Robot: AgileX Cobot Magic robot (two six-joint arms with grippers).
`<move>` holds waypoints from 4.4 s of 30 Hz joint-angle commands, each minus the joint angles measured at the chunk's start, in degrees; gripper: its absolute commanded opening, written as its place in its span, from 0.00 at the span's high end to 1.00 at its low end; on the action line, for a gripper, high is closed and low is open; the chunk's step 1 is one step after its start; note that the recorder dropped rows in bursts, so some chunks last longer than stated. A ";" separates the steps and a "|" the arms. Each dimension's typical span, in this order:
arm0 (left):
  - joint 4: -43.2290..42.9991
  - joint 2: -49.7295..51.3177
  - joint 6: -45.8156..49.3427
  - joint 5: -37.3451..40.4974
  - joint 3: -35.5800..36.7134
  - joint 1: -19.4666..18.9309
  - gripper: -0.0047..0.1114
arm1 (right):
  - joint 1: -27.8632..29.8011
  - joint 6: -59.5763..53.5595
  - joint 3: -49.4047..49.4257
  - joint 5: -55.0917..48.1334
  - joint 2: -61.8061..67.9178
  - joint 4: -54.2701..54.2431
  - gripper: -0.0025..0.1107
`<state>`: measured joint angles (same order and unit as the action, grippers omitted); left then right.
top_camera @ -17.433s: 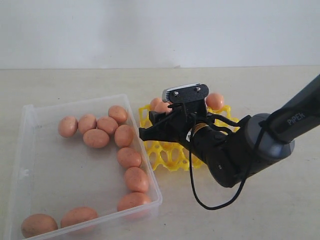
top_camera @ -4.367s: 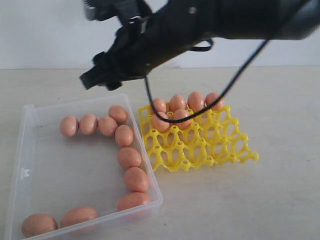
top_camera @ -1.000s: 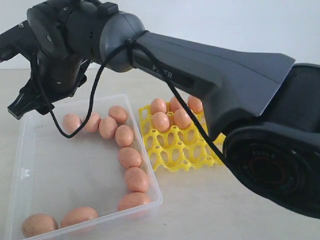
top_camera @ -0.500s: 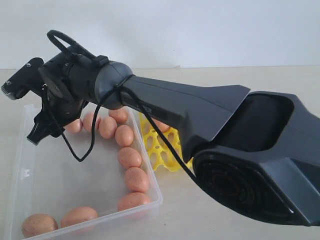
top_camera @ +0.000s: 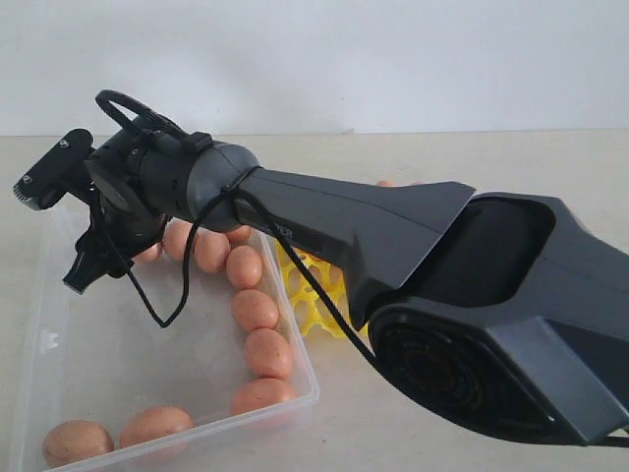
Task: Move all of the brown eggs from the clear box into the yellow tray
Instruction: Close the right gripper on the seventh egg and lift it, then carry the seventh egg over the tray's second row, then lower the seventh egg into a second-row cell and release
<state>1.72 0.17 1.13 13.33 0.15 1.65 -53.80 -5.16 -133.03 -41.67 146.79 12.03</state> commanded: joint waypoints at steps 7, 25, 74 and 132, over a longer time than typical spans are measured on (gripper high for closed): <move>0.31 -0.17 0.03 -0.06 -0.15 0.23 1.00 | 1.24 1.61 -0.24 2.48 0.86 0.96 0.45; 0.31 -0.17 0.03 0.04 -0.15 0.23 1.00 | 2.54 1.85 -0.24 6.52 3.55 -2.21 0.45; 0.31 -0.17 0.03 -0.07 -0.15 0.23 1.00 | 11.54 19.09 58.47 43.26 -41.46 -1.36 0.98; 0.31 -0.17 0.03 -0.07 -0.15 0.23 1.00 | 23.51 3.20 90.26 92.15 -35.55 -25.92 0.98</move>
<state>1.72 0.17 1.13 13.33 0.15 1.65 -30.58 -1.40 -42.71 49.05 110.72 -13.18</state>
